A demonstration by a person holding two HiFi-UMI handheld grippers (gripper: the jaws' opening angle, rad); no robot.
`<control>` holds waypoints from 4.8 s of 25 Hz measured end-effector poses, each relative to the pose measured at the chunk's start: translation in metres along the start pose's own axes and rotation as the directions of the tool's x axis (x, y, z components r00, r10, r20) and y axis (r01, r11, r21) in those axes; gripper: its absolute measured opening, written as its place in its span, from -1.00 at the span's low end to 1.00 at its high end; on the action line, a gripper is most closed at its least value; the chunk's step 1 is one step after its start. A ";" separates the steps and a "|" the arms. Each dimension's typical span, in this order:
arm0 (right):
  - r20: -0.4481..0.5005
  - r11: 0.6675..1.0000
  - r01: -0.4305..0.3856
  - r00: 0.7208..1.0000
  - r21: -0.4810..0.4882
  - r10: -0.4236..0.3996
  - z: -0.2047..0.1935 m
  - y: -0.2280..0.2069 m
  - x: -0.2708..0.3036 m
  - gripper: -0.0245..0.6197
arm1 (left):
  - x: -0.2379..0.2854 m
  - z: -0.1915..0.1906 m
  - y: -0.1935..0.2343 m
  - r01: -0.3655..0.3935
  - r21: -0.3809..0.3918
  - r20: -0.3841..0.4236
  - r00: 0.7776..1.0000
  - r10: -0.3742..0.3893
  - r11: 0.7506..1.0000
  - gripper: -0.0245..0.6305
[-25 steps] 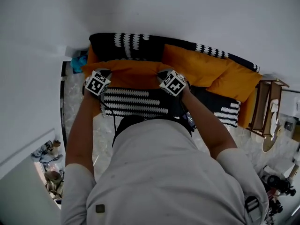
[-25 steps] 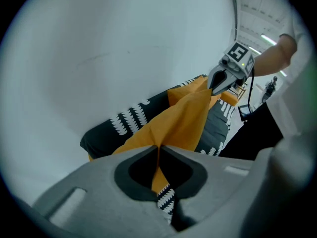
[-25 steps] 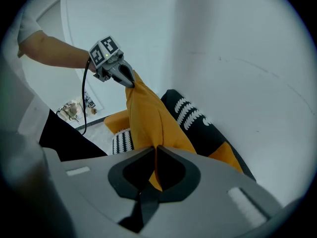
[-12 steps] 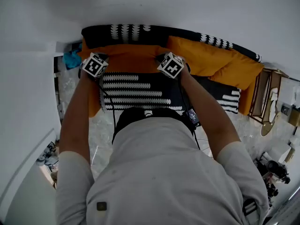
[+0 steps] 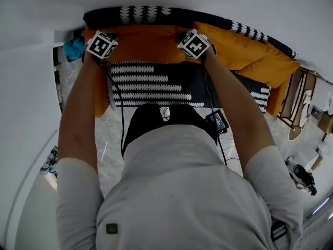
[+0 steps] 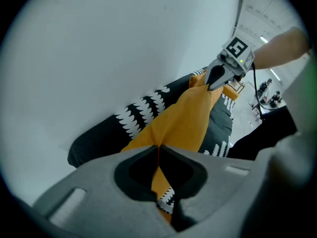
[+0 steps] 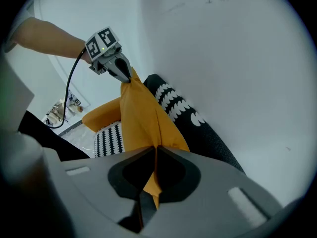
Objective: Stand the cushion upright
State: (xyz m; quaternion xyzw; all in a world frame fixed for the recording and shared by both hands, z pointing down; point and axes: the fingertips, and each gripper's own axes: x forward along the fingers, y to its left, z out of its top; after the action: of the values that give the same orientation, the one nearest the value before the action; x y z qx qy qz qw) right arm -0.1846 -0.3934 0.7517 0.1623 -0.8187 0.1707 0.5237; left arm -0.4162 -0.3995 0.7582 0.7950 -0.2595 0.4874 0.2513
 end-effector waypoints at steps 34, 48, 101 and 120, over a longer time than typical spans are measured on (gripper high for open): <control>0.367 0.942 0.268 0.871 0.202 -0.326 0.065 0.091 -0.155 -0.63 | -0.160 0.024 -0.070 -0.079 -0.129 0.448 0.885 0.129 0.989 -0.60; 0.564 0.946 0.278 0.760 0.166 -0.323 0.058 0.237 -0.274 -0.89 | -0.277 0.030 -0.227 0.034 -0.115 0.675 0.736 0.053 0.993 -0.86; 0.734 0.903 0.314 0.532 0.292 -0.422 -0.045 0.699 -0.396 -0.89 | -0.534 -0.264 -0.550 -0.029 0.180 0.839 0.526 -0.138 0.983 -0.92; 0.728 0.890 0.309 0.515 0.336 -0.453 -0.057 0.777 -0.394 -0.89 | -0.551 -0.321 -0.577 -0.005 0.178 0.839 0.523 -0.149 0.984 -0.92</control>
State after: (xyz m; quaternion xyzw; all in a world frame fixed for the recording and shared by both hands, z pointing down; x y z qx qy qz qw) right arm -0.3269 0.3579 0.3293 0.4387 -0.8905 0.0283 0.1171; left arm -0.4583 0.3288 0.3031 0.9586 -0.2765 0.0470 0.0493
